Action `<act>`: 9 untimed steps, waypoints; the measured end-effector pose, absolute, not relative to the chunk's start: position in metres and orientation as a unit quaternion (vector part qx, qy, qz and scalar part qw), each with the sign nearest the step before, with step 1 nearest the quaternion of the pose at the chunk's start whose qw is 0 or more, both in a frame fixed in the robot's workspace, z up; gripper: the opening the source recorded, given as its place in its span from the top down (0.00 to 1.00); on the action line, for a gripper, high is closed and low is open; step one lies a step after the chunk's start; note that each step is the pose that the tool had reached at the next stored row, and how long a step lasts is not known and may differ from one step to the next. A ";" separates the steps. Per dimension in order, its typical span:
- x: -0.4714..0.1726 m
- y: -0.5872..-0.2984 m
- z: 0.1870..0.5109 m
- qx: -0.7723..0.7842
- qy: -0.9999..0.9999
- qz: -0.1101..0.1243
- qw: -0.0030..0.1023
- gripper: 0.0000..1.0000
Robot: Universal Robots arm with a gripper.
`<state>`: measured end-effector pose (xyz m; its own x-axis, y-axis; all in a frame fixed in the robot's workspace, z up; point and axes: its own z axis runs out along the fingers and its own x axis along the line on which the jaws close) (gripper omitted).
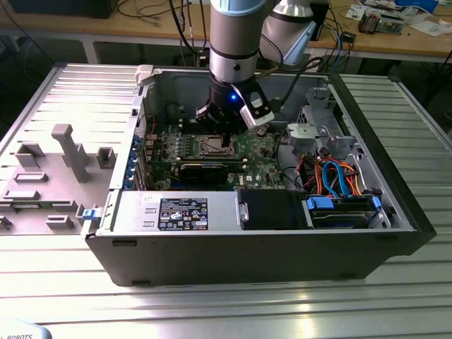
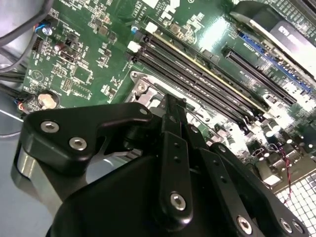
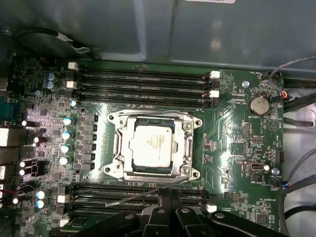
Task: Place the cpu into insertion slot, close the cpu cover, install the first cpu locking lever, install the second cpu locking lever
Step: 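Install the second cpu locking lever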
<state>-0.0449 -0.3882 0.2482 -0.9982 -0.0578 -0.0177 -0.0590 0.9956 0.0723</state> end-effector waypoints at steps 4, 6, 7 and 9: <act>-0.045 -0.388 0.248 -0.029 0.999 0.036 0.008 0.89; -0.045 -0.388 0.248 -0.029 0.999 0.036 0.008 0.89; -0.045 -0.388 0.248 -0.029 0.999 0.036 0.008 0.89; -0.045 -0.388 0.248 -0.029 0.999 0.036 0.008 0.89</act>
